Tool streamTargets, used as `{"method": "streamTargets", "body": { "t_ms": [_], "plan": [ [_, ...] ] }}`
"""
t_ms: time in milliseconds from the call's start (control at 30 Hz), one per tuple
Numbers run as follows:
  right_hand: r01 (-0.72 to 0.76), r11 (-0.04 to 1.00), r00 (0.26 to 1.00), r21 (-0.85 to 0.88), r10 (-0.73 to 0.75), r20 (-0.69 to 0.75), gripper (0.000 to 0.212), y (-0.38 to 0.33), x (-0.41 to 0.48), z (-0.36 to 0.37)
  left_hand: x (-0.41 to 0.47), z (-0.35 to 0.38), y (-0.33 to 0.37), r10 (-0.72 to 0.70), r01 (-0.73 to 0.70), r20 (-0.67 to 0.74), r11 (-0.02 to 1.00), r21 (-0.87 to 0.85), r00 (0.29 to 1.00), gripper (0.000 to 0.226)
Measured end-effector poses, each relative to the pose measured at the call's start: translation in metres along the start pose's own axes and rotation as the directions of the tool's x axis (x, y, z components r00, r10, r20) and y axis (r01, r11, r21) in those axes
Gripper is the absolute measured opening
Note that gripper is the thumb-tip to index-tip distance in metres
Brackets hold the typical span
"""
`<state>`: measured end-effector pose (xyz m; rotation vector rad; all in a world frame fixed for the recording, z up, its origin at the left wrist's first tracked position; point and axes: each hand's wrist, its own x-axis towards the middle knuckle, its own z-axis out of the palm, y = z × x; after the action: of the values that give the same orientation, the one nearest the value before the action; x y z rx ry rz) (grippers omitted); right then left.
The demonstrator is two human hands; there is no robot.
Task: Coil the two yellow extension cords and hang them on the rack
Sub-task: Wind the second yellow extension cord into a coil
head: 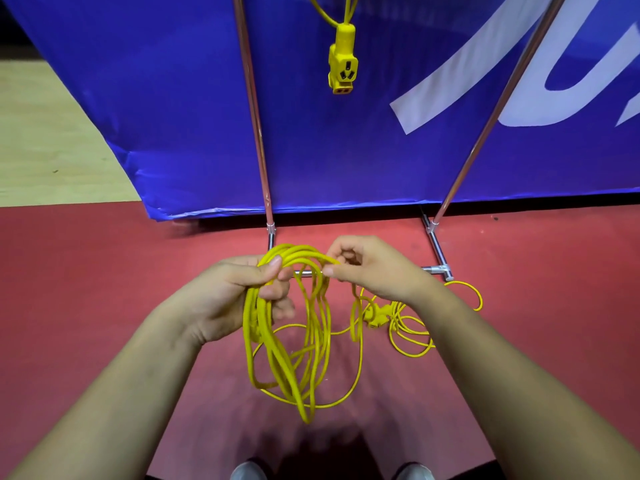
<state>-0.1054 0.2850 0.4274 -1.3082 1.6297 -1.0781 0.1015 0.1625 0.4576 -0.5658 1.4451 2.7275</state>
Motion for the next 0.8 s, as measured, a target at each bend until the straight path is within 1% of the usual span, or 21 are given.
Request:
{"method": "streamTargets", "body": {
  "t_ms": [67,167,267,333,400,467,567,633,700,733,767,800],
  "plan": [
    [-0.092,0.994,0.994,-0.065,0.095,0.05,0.011,0.02,-0.002,-0.005,-0.003,-0.002,0.003,0.015,-0.016,-0.018,1.0,-0.016,1.0,0.036],
    [-0.244,0.959,0.966,-0.142,0.254,0.056,0.017,0.052,-0.003,-0.009,-0.006,-0.003,0.007,0.041,-0.041,-0.013,0.999,-0.027,0.999,0.035],
    [-0.31,0.935,0.946,-0.173,0.322,0.042,0.019,0.079,-0.002,-0.008,-0.008,-0.006,0.01,0.073,-0.07,0.027,0.994,-0.083,0.997,0.027],
    [-0.344,0.928,0.938,-0.14,0.347,-0.003,0.021,0.089,-0.001,-0.008,-0.008,-0.01,0.01,0.08,-0.077,0.027,0.992,-0.096,0.996,0.025],
    [-0.366,0.926,0.929,-0.091,0.359,-0.09,0.026,0.096,0.001,-0.008,-0.008,-0.013,0.009,0.08,-0.079,0.003,0.992,-0.1,0.997,0.026],
    [-0.372,0.921,0.922,-0.118,0.352,-0.16,0.026,0.103,0.003,-0.007,-0.006,-0.015,0.007,0.086,-0.088,-0.02,0.991,-0.1,0.996,0.026],
    [-0.382,0.899,0.92,-0.216,0.347,-0.185,0.027,0.116,0.001,-0.006,-0.006,-0.016,0.007,0.127,-0.13,-0.038,0.985,-0.115,0.991,0.023],
    [-0.388,0.89,0.919,-0.239,0.354,-0.175,0.037,0.119,-0.003,-0.007,-0.006,-0.017,0.009,0.151,-0.156,-0.041,0.978,-0.142,0.988,0.022],
    [-0.365,0.89,0.926,-0.274,0.317,-0.204,0.044,0.116,-0.003,-0.007,-0.007,-0.019,0.01,0.163,-0.167,-0.034,0.973,-0.159,0.986,0.023],
    [-0.348,0.896,0.929,-0.276,0.288,-0.234,0.041,0.112,-0.001,-0.005,-0.008,-0.019,0.011,0.161,-0.163,-0.023,0.974,-0.159,0.987,0.023],
    [-0.33,0.913,0.927,-0.239,0.265,-0.266,0.035,0.103,0.0,-0.003,-0.008,-0.018,0.013,0.155,-0.155,-0.008,0.977,-0.147,0.988,0.024],
    [-0.295,0.944,0.925,-0.144,0.245,-0.289,0.03,0.093,0.002,0.0,-0.009,-0.018,0.015,0.149,-0.147,0.009,0.982,-0.123,0.989,0.024]
  ]
}}
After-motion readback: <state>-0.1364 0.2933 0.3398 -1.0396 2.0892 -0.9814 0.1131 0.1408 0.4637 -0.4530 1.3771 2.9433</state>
